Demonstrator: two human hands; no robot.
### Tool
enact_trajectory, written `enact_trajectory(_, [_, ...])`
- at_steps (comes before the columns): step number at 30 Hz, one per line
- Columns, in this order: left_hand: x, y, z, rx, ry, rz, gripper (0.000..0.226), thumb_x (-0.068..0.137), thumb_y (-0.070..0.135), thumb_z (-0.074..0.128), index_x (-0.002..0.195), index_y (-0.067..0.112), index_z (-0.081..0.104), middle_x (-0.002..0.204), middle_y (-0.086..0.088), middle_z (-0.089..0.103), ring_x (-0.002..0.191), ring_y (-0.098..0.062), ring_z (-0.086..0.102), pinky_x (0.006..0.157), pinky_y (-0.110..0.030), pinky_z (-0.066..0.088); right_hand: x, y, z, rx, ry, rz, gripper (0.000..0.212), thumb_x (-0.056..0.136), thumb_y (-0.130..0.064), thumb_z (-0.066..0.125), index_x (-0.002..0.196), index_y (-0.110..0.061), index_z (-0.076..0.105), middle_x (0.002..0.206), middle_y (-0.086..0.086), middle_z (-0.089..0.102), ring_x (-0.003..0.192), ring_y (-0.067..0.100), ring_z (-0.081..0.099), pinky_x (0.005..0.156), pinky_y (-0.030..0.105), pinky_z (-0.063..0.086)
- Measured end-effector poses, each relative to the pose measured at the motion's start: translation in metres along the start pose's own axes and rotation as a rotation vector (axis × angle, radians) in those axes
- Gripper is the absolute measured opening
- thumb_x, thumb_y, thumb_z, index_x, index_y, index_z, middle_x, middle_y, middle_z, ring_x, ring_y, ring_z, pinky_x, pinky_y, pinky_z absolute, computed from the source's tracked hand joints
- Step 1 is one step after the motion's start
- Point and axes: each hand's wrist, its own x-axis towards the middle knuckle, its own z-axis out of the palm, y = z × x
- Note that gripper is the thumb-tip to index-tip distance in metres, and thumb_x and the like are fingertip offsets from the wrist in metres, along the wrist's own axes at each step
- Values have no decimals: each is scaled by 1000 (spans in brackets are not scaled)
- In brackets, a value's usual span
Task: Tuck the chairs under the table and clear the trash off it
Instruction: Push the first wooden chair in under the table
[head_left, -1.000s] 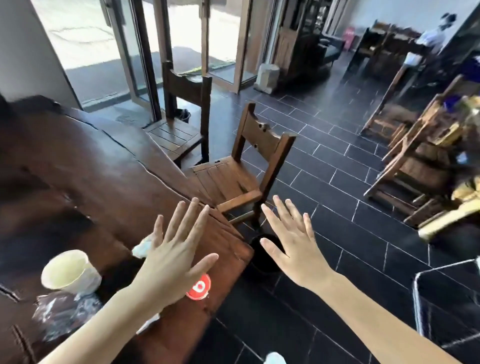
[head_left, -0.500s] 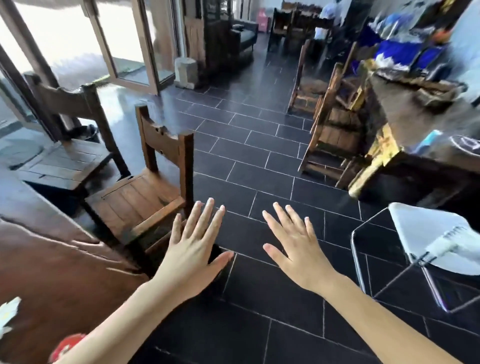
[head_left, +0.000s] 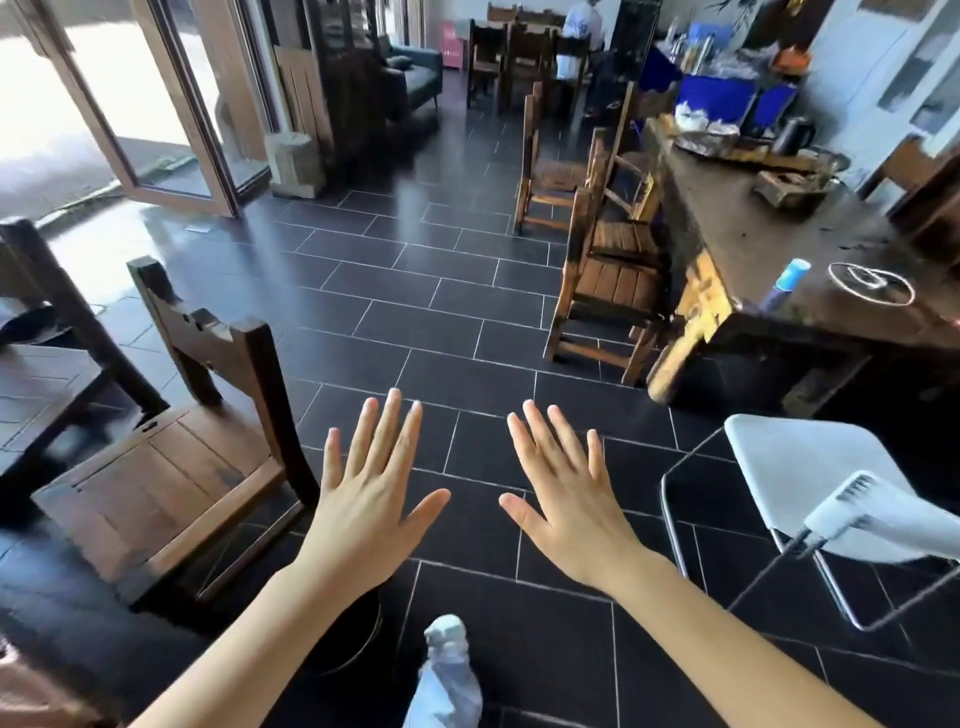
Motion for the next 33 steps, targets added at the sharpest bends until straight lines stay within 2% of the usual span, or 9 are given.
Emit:
enact_trajectory(5, [96, -17, 20, -7, 18, -38, 85, 73, 70, 3, 144, 30, -21, 146, 13, -36, 132, -6, -40, 110, -40, -20, 94, 43, -9, -60, 10, -31, 71, 86, -63, -1, 144, -32, -27, 155, -7, -30, 142, 15, -30, 114, 47, -15])
enact_trajectory(10, [218, -30, 31, -10, 1, -39, 83, 74, 69, 1, 143, 31, -24, 145, 12, -39, 131, -8, -42, 111, -43, -20, 212, 93, -19, -39, 0, -35, 77, 83, -67, -5, 149, -28, -17, 156, -7, -26, 143, 15, -27, 113, 46, -14])
enact_trajectory(19, [375, -62, 32, 7, -37, -101, 83, 70, 70, -3, 141, 34, -27, 147, 11, -38, 128, -7, -45, 111, -43, -21, 380, 149, -20, 21, -22, -106, 72, 88, -63, 4, 150, -30, -14, 156, -8, -26, 141, 10, -29, 115, 45, -14])
enact_trajectory(22, [428, -88, 35, -13, -15, -196, 83, 68, 70, -3, 139, 35, -28, 148, 11, -37, 131, -8, -42, 112, -43, -21, 456, 162, -15, 19, -42, -175, 71, 91, -59, 13, 151, -29, -12, 157, -7, -24, 142, 12, -28, 115, 45, -14])
enact_trajectory(24, [466, -108, 34, -5, 16, -263, 84, 68, 70, -3, 140, 35, -29, 146, 12, -39, 131, -10, -41, 113, -44, -21, 513, 166, -17, 6, -62, -248, 71, 91, -59, 12, 150, -29, -14, 156, -8, -27, 142, 12, -30, 115, 44, -16])
enact_trajectory(30, [554, -161, 29, -50, 109, -486, 83, 71, 70, 3, 141, 35, -24, 148, 13, -35, 131, -5, -40, 112, -42, -22, 667, 159, -16, 60, -93, -453, 87, 75, -72, -18, 149, -27, -19, 155, -10, -30, 140, 9, -33, 117, 43, -15])
enact_trajectory(32, [569, -178, 25, -50, 114, -584, 82, 70, 70, 2, 139, 36, -28, 146, 15, -37, 130, -5, -42, 111, -42, -23, 711, 147, -10, 56, -131, -518, 90, 73, -75, -19, 147, -25, -22, 153, -11, -32, 138, 7, -35, 117, 43, -16])
enact_trajectory(33, [572, -188, 24, -39, 120, -632, 81, 70, 69, 2, 137, 36, -30, 145, 15, -39, 130, -5, -42, 112, -42, -24, 730, 138, -7, 72, -146, -563, 89, 75, -75, -12, 148, -25, -20, 154, -12, -30, 139, 7, -34, 117, 43, -15])
